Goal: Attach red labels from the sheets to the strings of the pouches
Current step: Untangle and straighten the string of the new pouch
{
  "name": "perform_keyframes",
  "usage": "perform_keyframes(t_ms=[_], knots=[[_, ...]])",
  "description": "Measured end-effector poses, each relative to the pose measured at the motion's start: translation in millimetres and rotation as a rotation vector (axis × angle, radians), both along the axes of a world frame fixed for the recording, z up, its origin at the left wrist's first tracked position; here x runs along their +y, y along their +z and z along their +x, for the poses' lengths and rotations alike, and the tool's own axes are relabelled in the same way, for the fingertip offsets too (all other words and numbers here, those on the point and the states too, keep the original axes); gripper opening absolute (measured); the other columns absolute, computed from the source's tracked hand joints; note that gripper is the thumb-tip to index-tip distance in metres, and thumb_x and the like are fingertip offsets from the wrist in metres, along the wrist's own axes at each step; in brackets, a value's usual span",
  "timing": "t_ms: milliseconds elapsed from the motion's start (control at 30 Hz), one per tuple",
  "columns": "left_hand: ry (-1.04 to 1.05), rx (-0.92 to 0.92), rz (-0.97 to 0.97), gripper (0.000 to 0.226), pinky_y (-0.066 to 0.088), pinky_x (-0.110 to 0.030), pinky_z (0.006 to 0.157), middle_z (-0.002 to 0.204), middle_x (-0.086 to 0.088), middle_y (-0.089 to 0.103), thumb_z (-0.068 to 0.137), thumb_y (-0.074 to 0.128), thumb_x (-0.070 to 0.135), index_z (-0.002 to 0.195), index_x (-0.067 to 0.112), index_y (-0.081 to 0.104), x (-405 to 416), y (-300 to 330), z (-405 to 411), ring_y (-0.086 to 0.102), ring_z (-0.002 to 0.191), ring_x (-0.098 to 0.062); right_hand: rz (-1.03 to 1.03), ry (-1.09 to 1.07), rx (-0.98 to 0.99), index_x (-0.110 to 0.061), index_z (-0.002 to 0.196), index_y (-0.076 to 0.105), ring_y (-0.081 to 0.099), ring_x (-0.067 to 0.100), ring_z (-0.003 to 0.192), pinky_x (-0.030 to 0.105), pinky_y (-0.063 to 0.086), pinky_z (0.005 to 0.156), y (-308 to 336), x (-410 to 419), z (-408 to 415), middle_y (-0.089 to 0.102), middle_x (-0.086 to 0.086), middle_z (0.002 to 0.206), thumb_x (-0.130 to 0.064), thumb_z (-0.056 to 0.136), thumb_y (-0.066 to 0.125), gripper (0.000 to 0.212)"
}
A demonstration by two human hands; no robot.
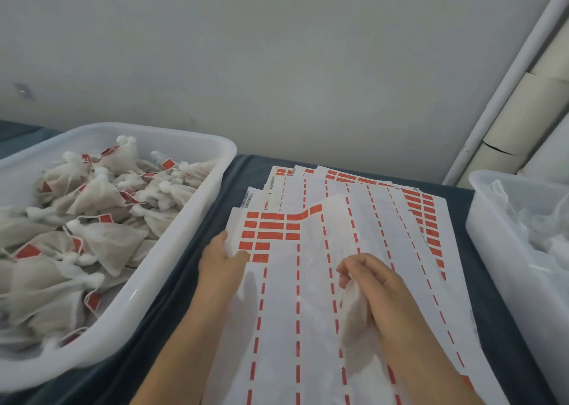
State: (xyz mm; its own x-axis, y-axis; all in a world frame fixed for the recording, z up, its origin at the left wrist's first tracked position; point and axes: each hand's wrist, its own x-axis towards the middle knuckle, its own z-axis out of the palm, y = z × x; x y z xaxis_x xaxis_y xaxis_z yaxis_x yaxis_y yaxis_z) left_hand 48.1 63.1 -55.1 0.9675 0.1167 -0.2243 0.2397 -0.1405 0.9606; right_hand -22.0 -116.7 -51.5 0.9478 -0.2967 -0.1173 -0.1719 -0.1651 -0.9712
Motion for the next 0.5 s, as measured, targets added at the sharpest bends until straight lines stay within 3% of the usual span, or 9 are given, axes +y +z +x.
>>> perform_keyframes(t_ms=[33, 67, 133, 200, 267, 300, 367, 433, 500], knots=[[-0.002, 0.012, 0.027, 0.023, 0.043, -0.018, 0.056, 0.087, 0.009, 0.054, 0.088, 0.061, 0.017, 0.091, 0.032, 0.044, 0.2, -0.5, 1.2, 0.051, 0.068, -0.002, -0.078, 0.001, -0.009, -0.025, 0.079, 0.061, 0.057, 0.002, 0.075, 0.012, 0.037, 0.061, 0.8, 1.9, 8.3, 0.063, -0.012, 0.071, -0.032, 0.095, 0.047, 0.022], [0.004, 0.028, 0.029, 0.026, 0.049, -0.024, 0.065, 0.101, 0.004, 0.057, 0.088, 0.061, 0.015, 0.102, 0.032, 0.048, 0.6, 0.2, 1.3, 0.057, 0.079, -0.007, -0.168, 0.015, -0.019, -0.027, 0.082, 0.059, 0.055, -0.002, 0.074, 0.008, 0.034, 0.059, 1.8, 4.8, 17.0, 0.061, -0.014, 0.073, -0.034, 0.096, 0.045, 0.021], [0.045, 0.051, 0.021, 0.057, 0.049, -0.036, 0.082, 0.133, -0.004, 0.050, 0.088, 0.061, 0.011, 0.137, 0.025, 0.037, 2.4, 2.0, 2.3, 0.059, 0.100, -0.017, -0.336, 0.070, -0.029, -0.031, 0.087, 0.053, 0.053, -0.004, 0.072, 0.004, 0.033, 0.059, 2.8, 14.4, 35.0, 0.057, -0.020, 0.079, -0.037, 0.096, 0.042, 0.015], [0.067, 0.030, 0.054, 0.067, 0.048, -0.035, 0.081, 0.137, -0.002, 0.047, 0.087, 0.063, 0.012, 0.143, 0.022, 0.029, 6.0, 2.0, 3.7, 0.058, 0.098, -0.016, -0.467, 0.114, -0.043, -0.033, 0.094, 0.047, 0.053, -0.005, 0.074, 0.003, 0.037, 0.062, 0.7, 27.6, 50.4, 0.057, -0.021, 0.093, -0.041, 0.095, 0.041, 0.010], [-0.013, 0.060, 0.068, 0.052, 0.049, -0.032, 0.072, 0.123, 0.003, 0.057, 0.084, 0.067, 0.019, 0.131, 0.025, 0.044, 10.0, -0.7, 4.3, 0.064, 0.092, -0.017, -0.568, 0.128, -0.056, -0.034, 0.108, 0.046, 0.059, 0.000, 0.089, 0.009, 0.044, 0.074, -4.2, 40.2, 61.0, 0.060, -0.014, 0.113, -0.041, 0.095, 0.041, 0.016], [-0.076, 0.099, 0.067, 0.032, 0.050, -0.030, 0.065, 0.112, 0.006, 0.064, 0.083, 0.068, 0.023, 0.111, 0.024, 0.054, 12.2, -2.3, 5.1, 0.067, 0.083, -0.016, -0.592, 0.134, -0.062, -0.035, 0.119, 0.044, 0.060, 0.005, 0.100, 0.015, 0.047, 0.080, -7.2, 45.1, 64.1, 0.057, -0.012, 0.124, -0.040, 0.095, 0.041, 0.025], [-0.173, 0.163, 0.054, 0.013, 0.051, -0.030, 0.057, 0.089, 0.005, 0.073, 0.081, 0.070, 0.027, 0.093, 0.022, 0.066, 15.6, -4.7, 6.4, 0.071, 0.066, -0.016, -0.596, 0.150, -0.088, -0.039, 0.133, 0.032, 0.058, 0.011, 0.112, 0.018, 0.047, 0.086, -13.0, 50.1, 65.3, 0.050, -0.013, 0.135, -0.040, 0.094, 0.041, 0.040], [-0.188, 0.178, 0.032, 0.010, 0.054, -0.033, 0.059, 0.073, 0.005, 0.073, 0.080, 0.071, 0.031, 0.086, 0.023, 0.068, 17.7, -4.1, 6.7, 0.071, 0.061, -0.018, -0.646, 0.183, -0.140, -0.041, 0.134, 0.032, 0.054, 0.009, 0.118, 0.017, 0.044, 0.091, -17.2, 49.5, 63.1, 0.046, -0.015, 0.138, -0.040, 0.094, 0.040, 0.041], [-0.184, 0.156, 0.008, 0.013, 0.057, -0.037, 0.064, 0.070, 0.005, 0.073, 0.078, 0.072, 0.034, 0.084, 0.023, 0.068, 17.4, -2.7, 6.6, 0.071, 0.061, -0.020, -0.730, 0.204, -0.211, -0.037, 0.125, 0.048, 0.052, 0.005, 0.116, 0.011, 0.037, 0.094, -20.5, 46.5, 60.1, 0.050, -0.014, 0.134, -0.039, 0.093, 0.043, 0.032]])
